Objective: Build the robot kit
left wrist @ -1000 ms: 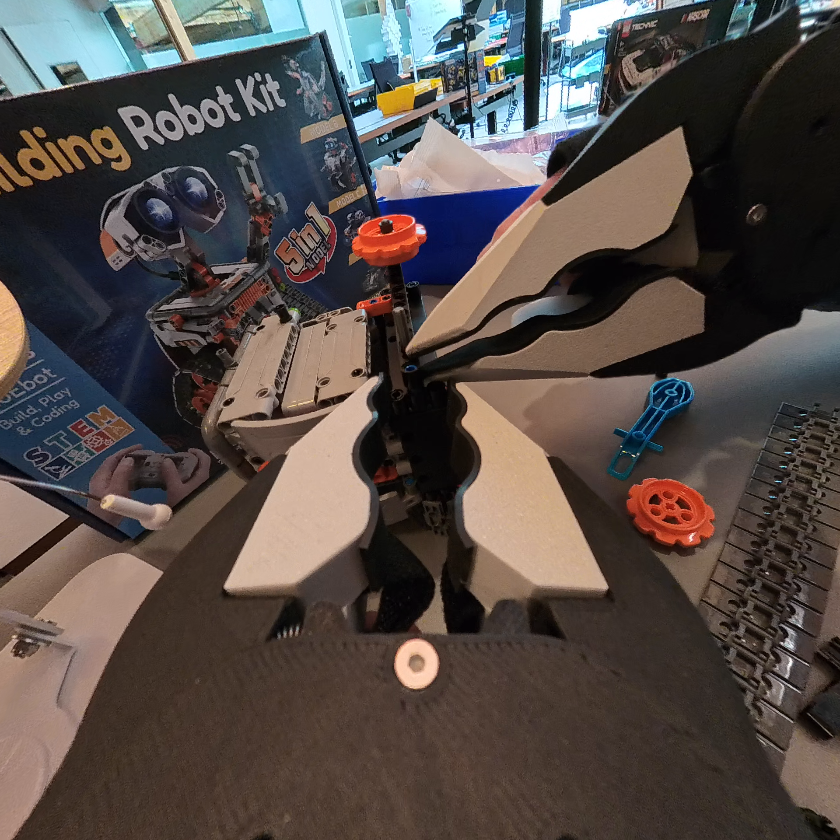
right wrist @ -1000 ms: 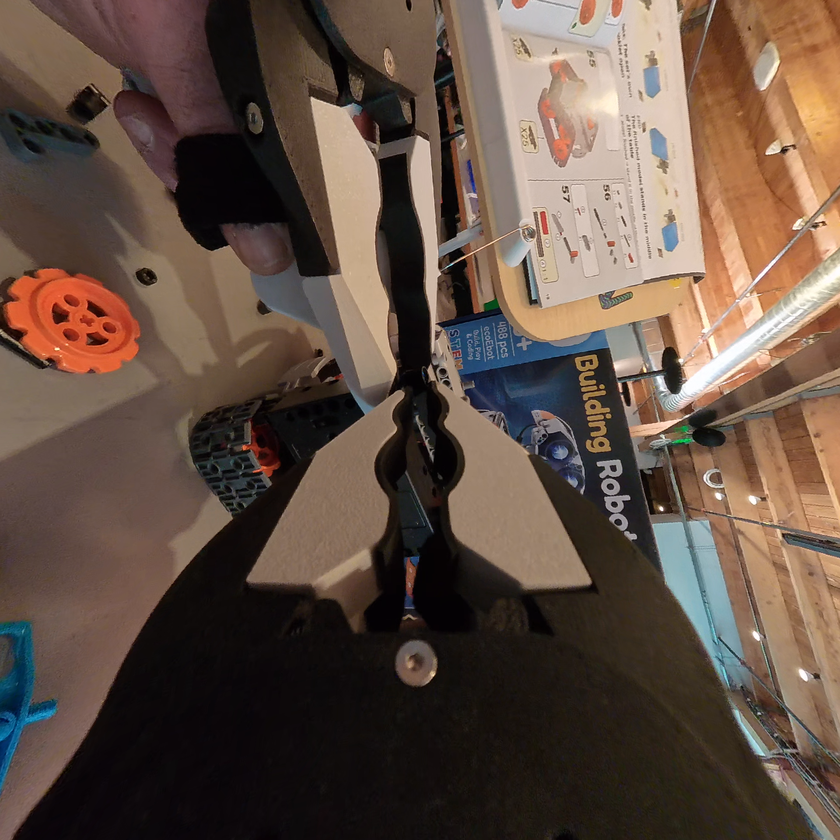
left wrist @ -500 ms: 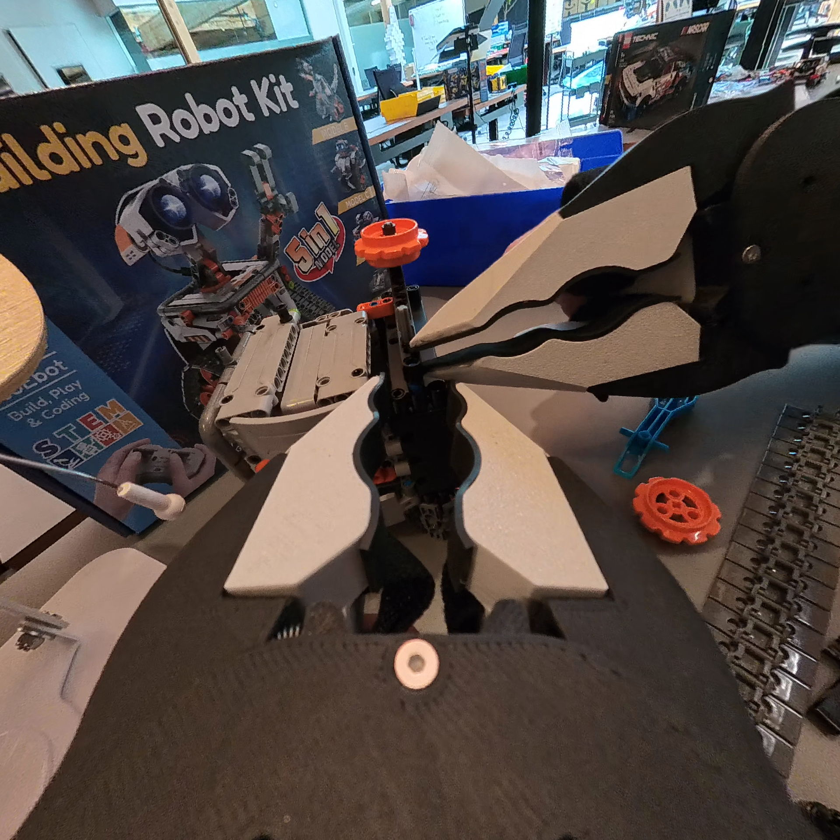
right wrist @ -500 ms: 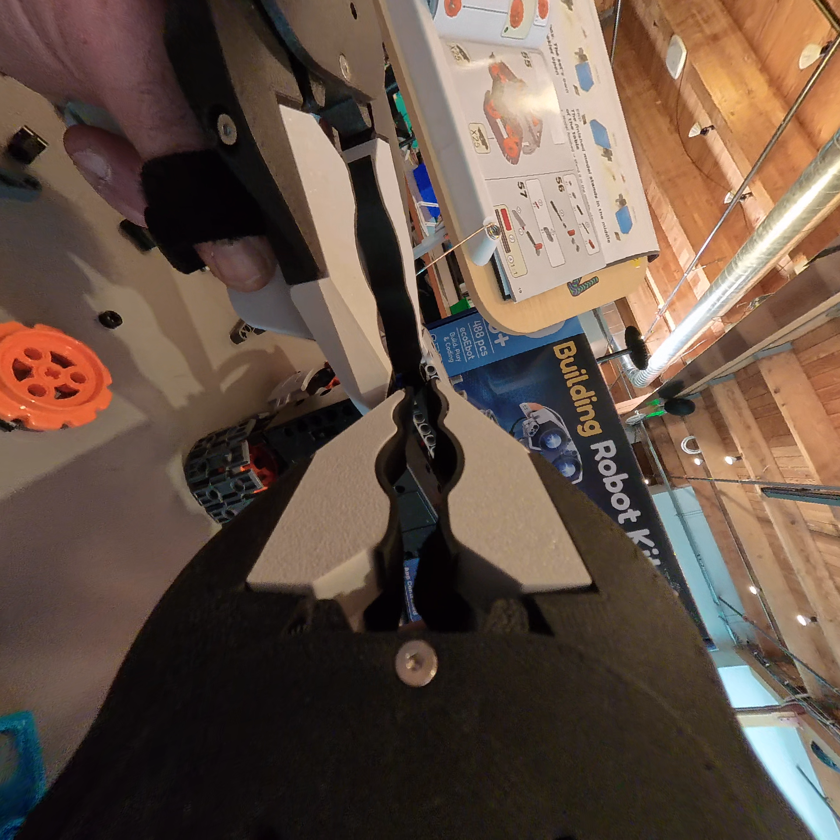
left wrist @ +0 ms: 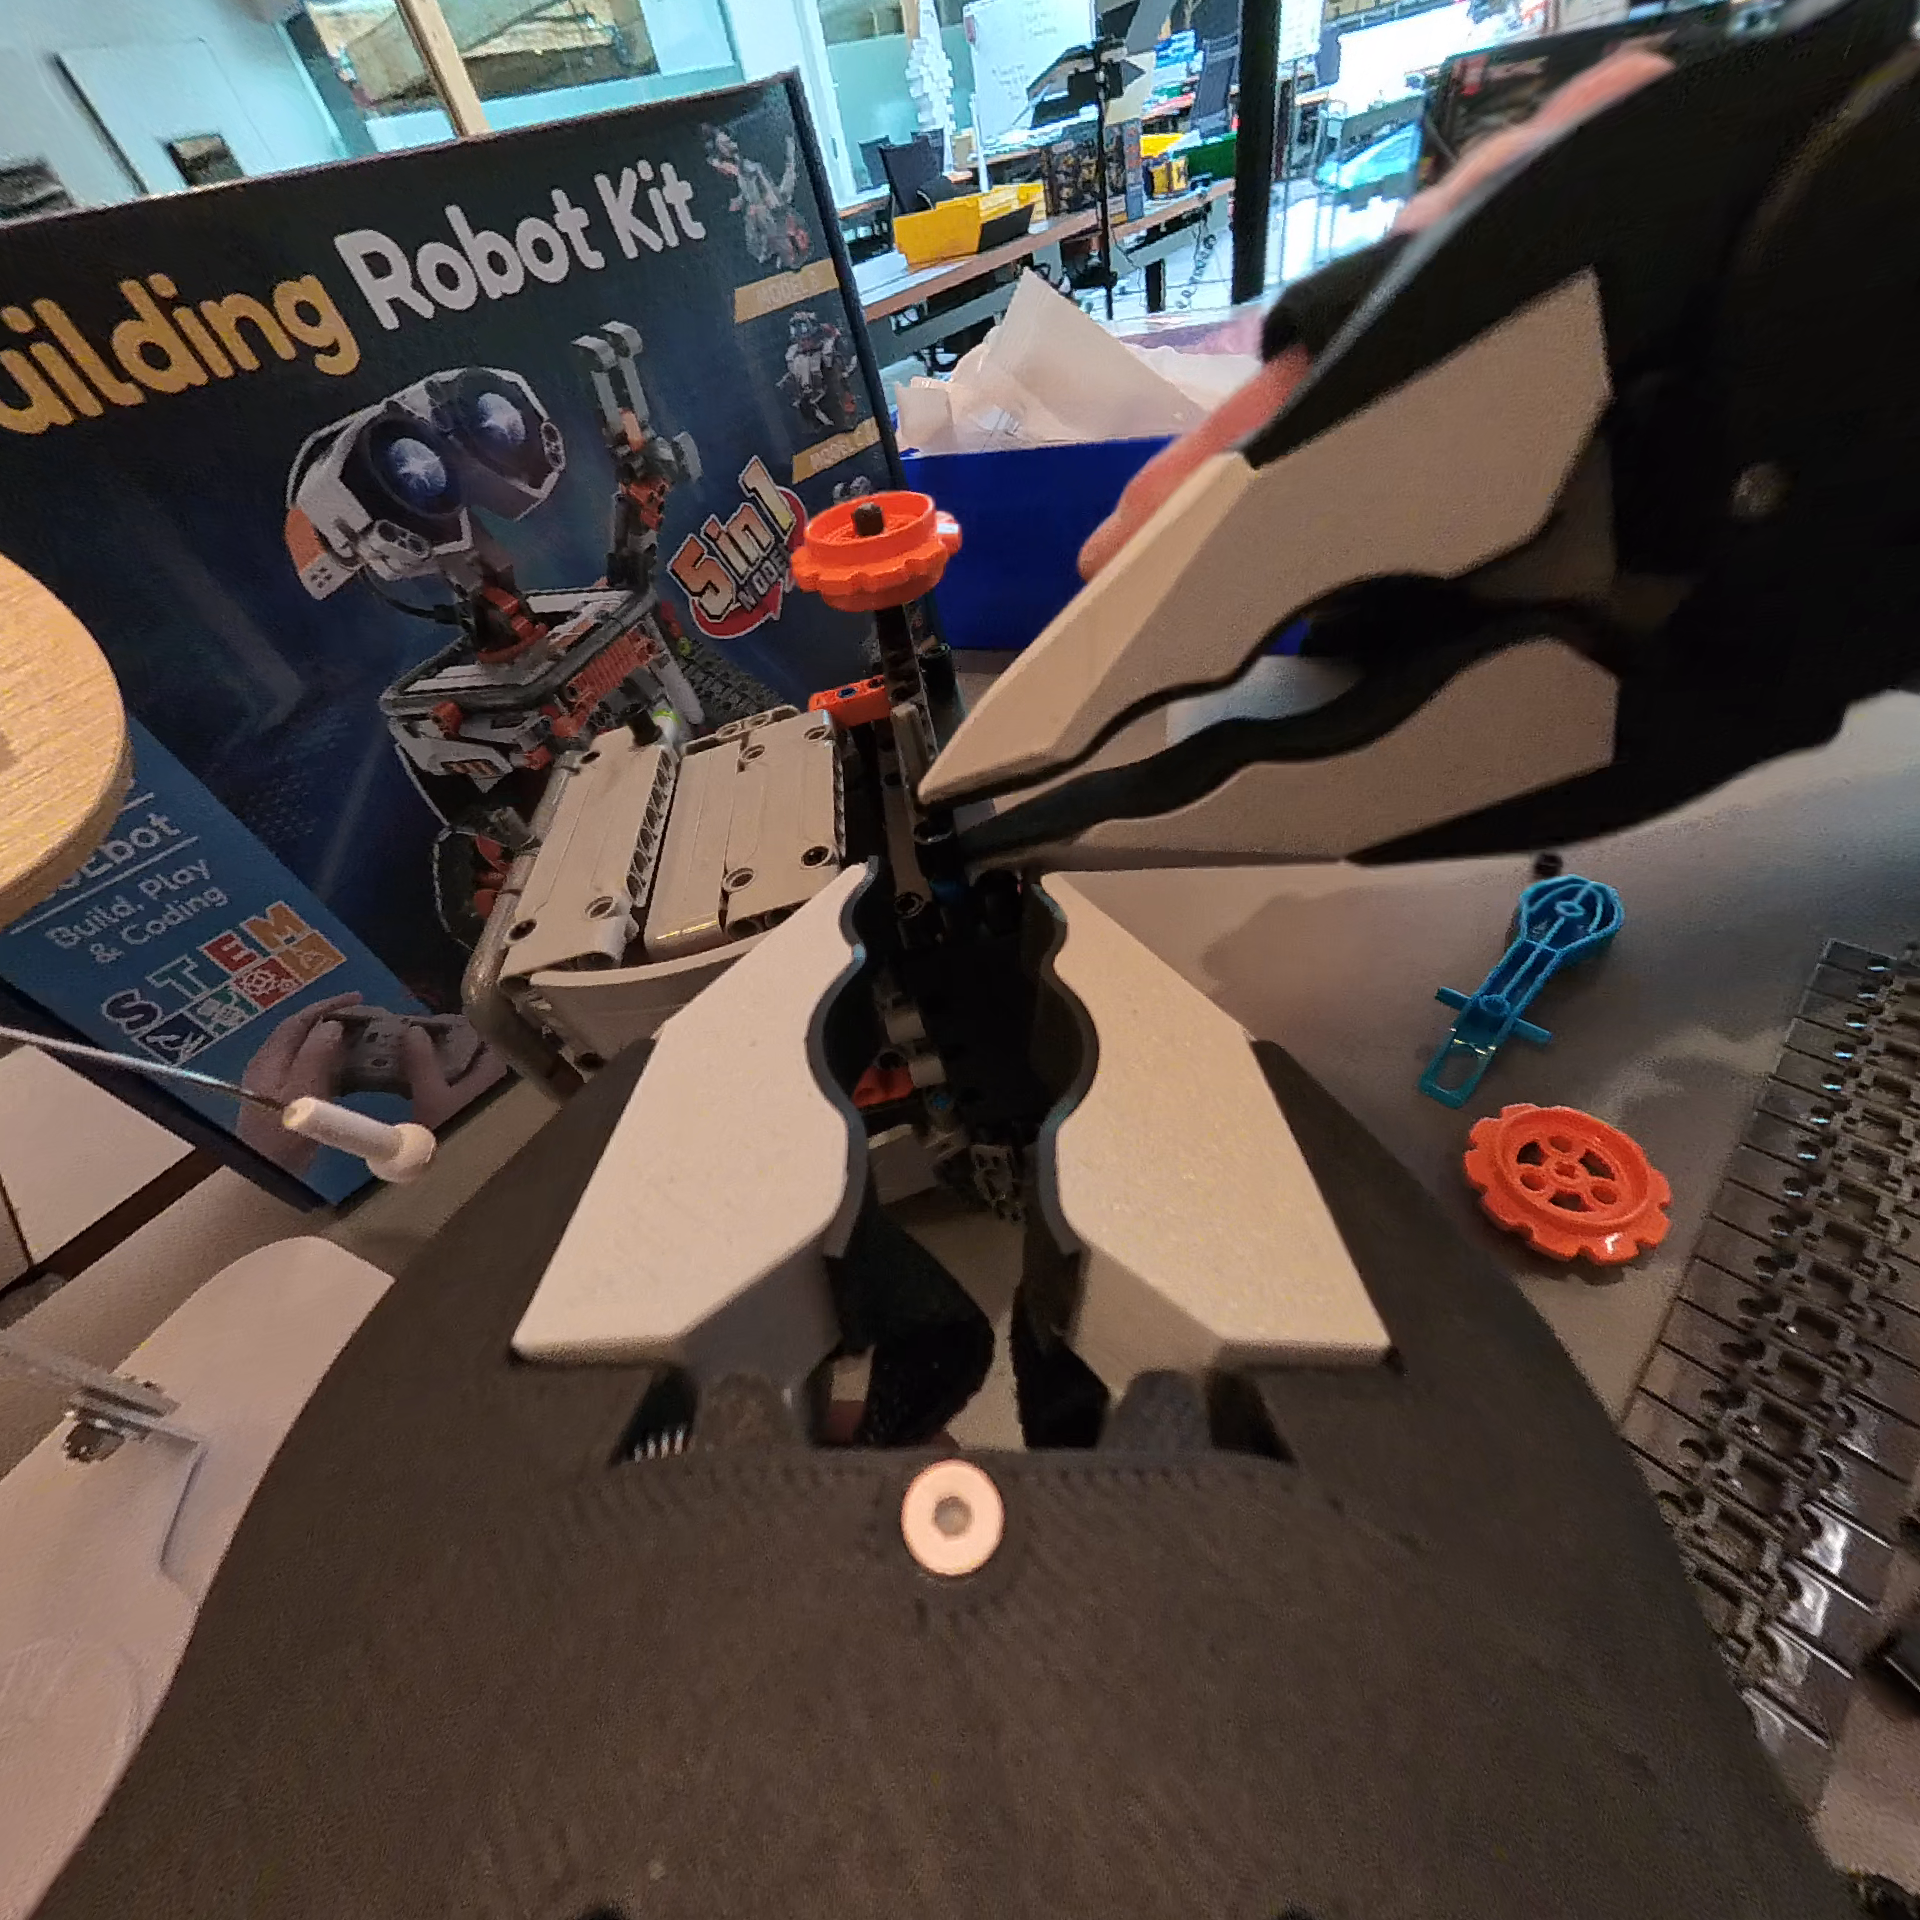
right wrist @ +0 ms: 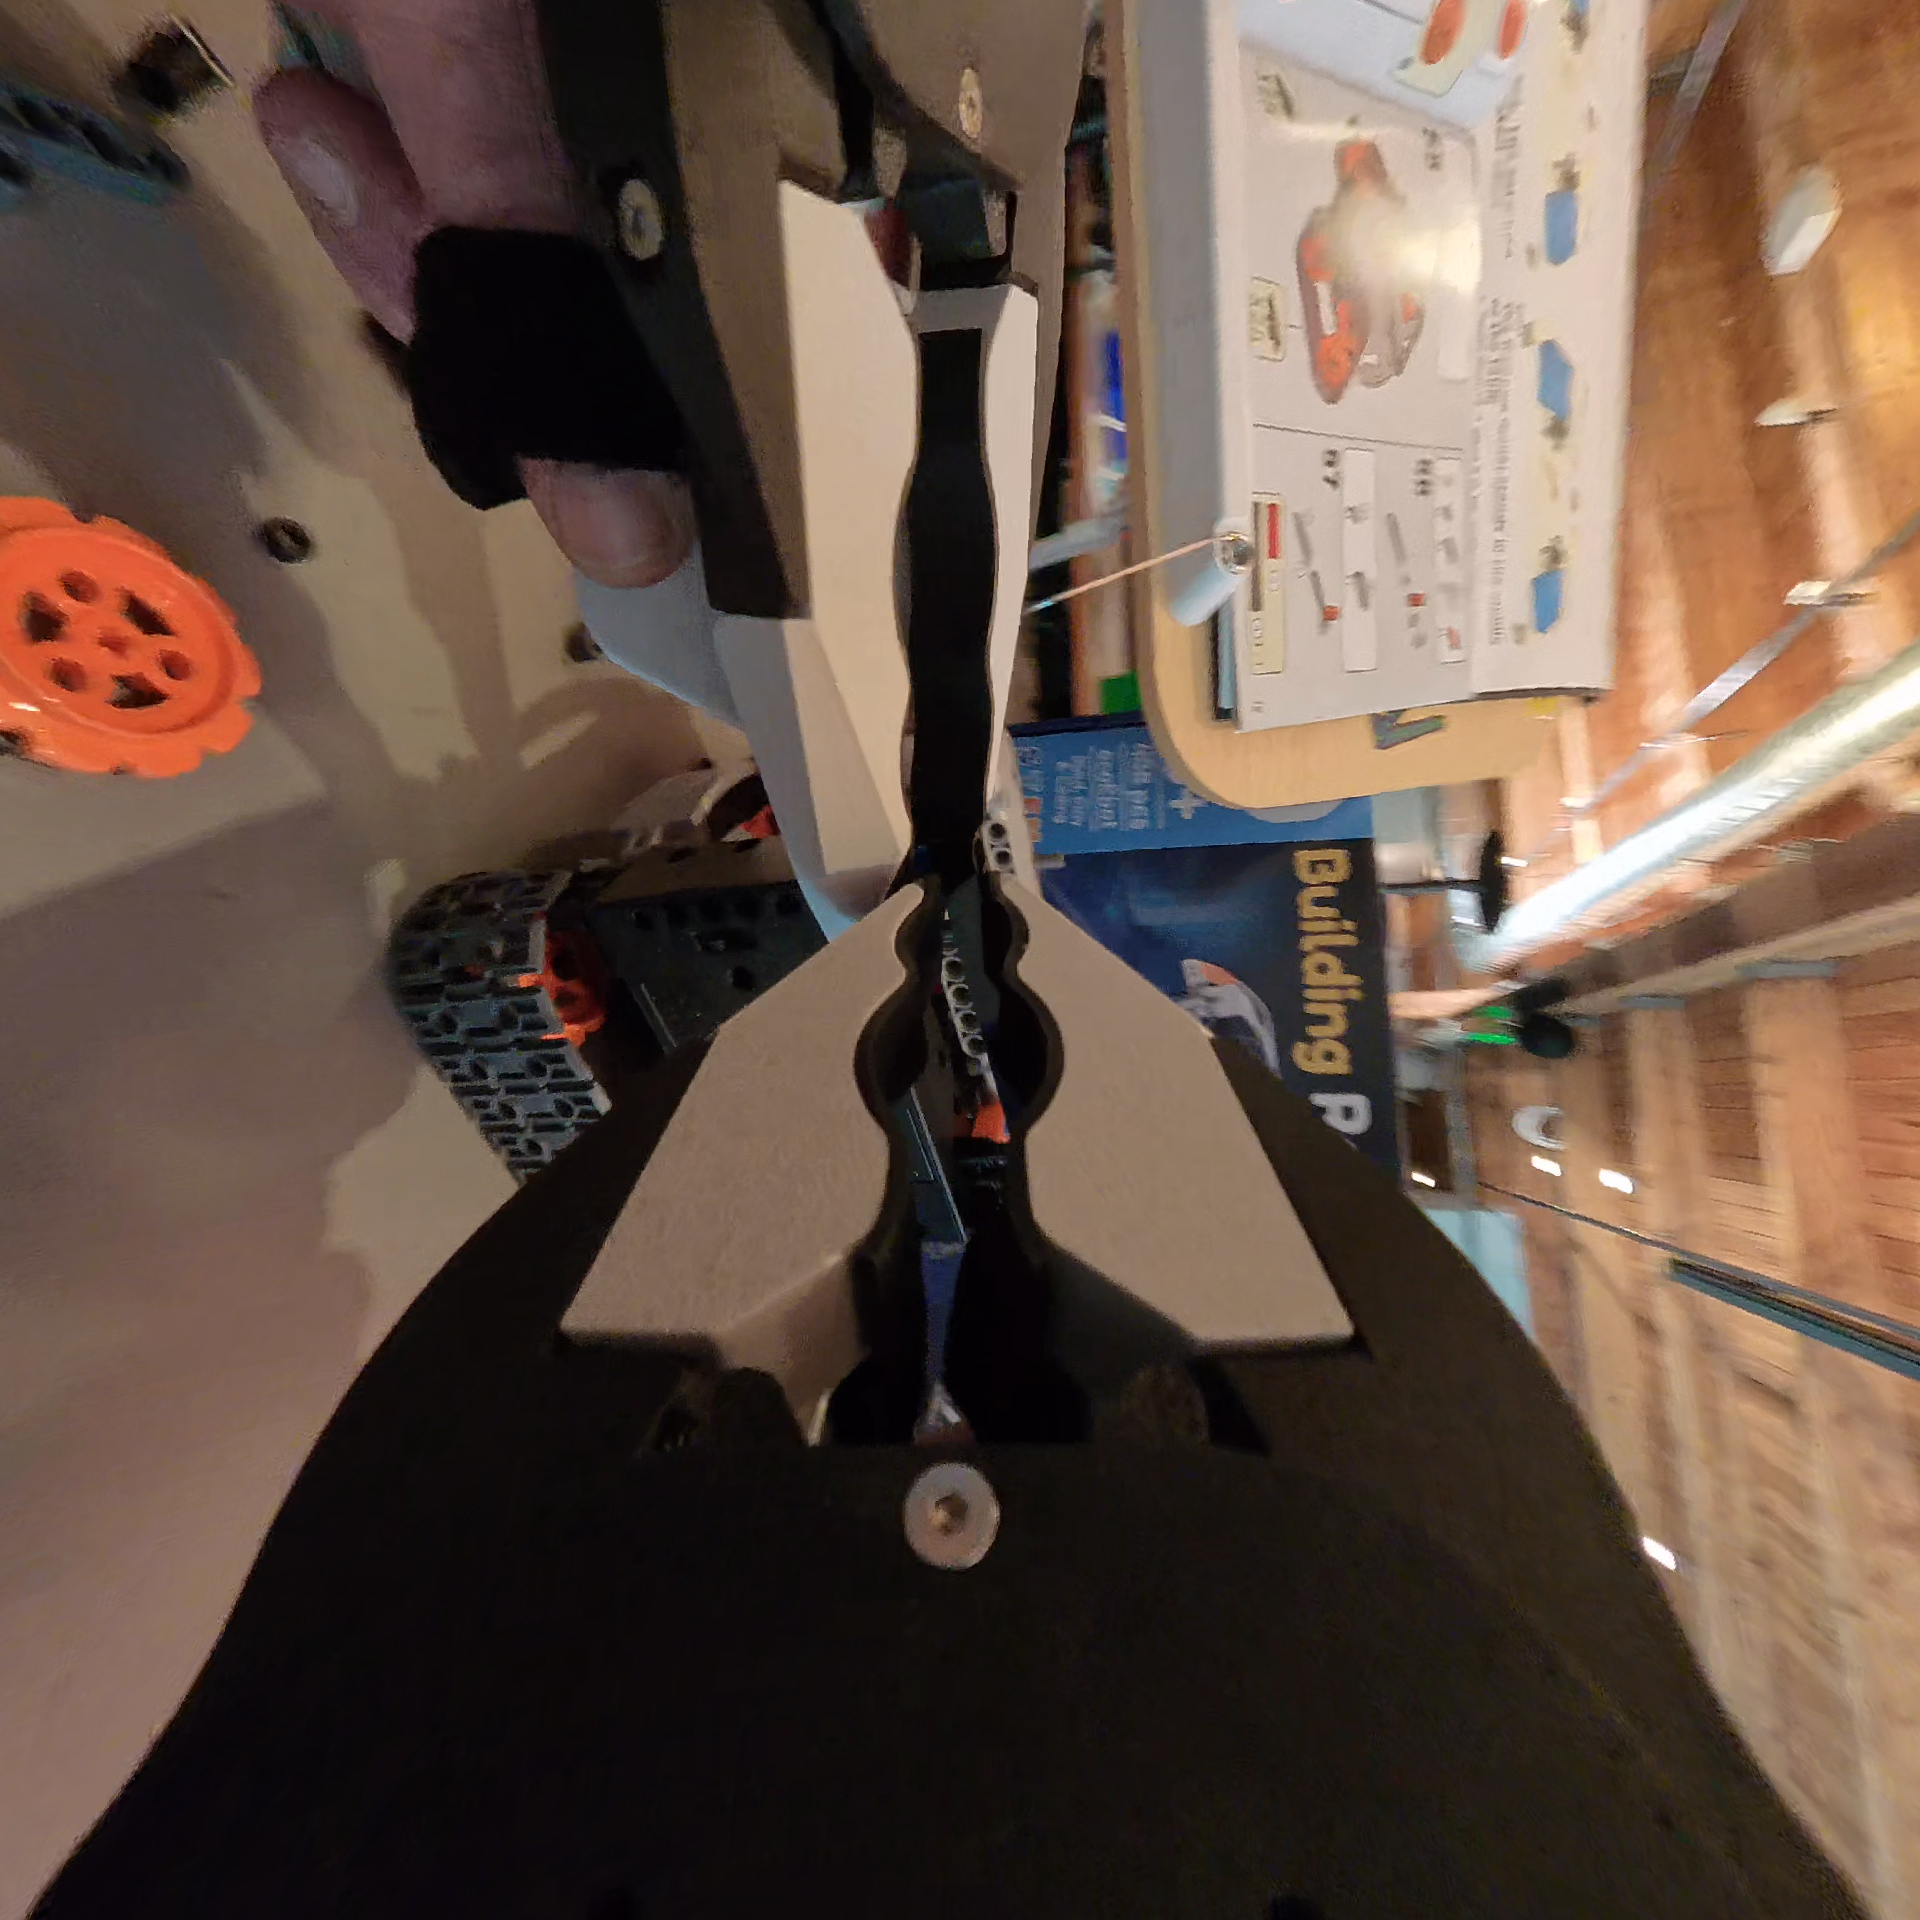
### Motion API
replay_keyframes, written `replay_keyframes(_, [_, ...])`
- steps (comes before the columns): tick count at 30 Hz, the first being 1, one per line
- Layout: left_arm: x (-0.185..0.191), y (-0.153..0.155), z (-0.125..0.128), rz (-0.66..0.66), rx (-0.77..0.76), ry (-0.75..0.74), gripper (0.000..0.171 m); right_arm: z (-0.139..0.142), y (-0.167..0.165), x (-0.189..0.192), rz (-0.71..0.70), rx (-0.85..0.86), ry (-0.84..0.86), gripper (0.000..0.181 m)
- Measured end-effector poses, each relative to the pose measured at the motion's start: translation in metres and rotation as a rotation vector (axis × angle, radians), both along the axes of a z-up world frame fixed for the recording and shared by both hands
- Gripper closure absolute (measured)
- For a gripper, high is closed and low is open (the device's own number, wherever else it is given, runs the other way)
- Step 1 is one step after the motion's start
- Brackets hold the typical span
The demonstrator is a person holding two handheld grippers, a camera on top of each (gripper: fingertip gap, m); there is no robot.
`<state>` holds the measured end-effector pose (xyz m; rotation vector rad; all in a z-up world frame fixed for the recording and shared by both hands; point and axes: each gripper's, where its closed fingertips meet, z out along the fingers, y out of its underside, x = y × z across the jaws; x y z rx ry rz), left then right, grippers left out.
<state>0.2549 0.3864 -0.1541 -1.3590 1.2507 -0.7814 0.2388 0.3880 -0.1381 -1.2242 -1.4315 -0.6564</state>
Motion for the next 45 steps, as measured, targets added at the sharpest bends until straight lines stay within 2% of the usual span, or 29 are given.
replay_keyframes(4, [0.001,0.000,0.000,0.007,-0.002,-0.004,0.148,0.003,0.000,0.002,-0.039,0.157,0.059,0.179])
replay_keyframes(10, [0.001,-0.001,0.000,0.009,0.011,0.002,0.148,0.009,0.002,0.002,-0.077,0.205,0.168,0.178])
replay_keyframes(17, [-0.001,-0.003,0.000,-0.012,0.043,0.028,0.147,0.010,-0.002,0.000,-0.017,0.137,0.108,0.177])
replay_keyframes(19, [-0.002,-0.003,0.000,-0.021,0.040,0.041,0.148,0.008,-0.007,-0.001,0.015,0.107,0.079,0.169])
replay_keyframes(23, [-0.006,-0.004,0.000,-0.046,0.048,0.058,0.147,0.009,-0.016,0.002,0.050,0.021,0.088,0.159])
replay_keyframes(27, [-0.011,-0.009,-0.001,-0.093,0.034,0.079,0.147,0.019,-0.011,0.012,0.053,-0.030,0.125,0.159])
replay_keyframes(30, [-0.015,-0.011,-0.001,-0.121,0.033,0.093,0.147,0.014,-0.004,0.018,0.054,-0.103,0.069,0.159])
replay_keyframes(34, [-0.018,-0.014,-0.001,-0.148,0.031,0.112,0.146,0.006,0.005,0.014,0.077,-0.119,-0.072,0.153])
replay_keyframes(35, [-0.018,-0.015,-0.001,-0.156,0.030,0.113,0.146,0.004,0.009,0.013,0.073,-0.115,-0.093,0.154])
replay_keyframes(37, [-0.019,-0.016,-0.001,-0.162,0.035,0.120,0.146,-0.001,0.013,0.012,0.071,-0.107,-0.134,0.172])
replay_keyframes(41, [-0.023,-0.014,-0.001,-0.157,0.039,0.129,0.147,0.001,0.016,0.008,0.060,-0.015,-0.127,0.174])
replay_keyframes(45, [-0.027,-0.013,0.001,-0.152,0.045,0.139,0.147,0.020,0.017,0.008,-0.021,0.109,-0.092,0.176])
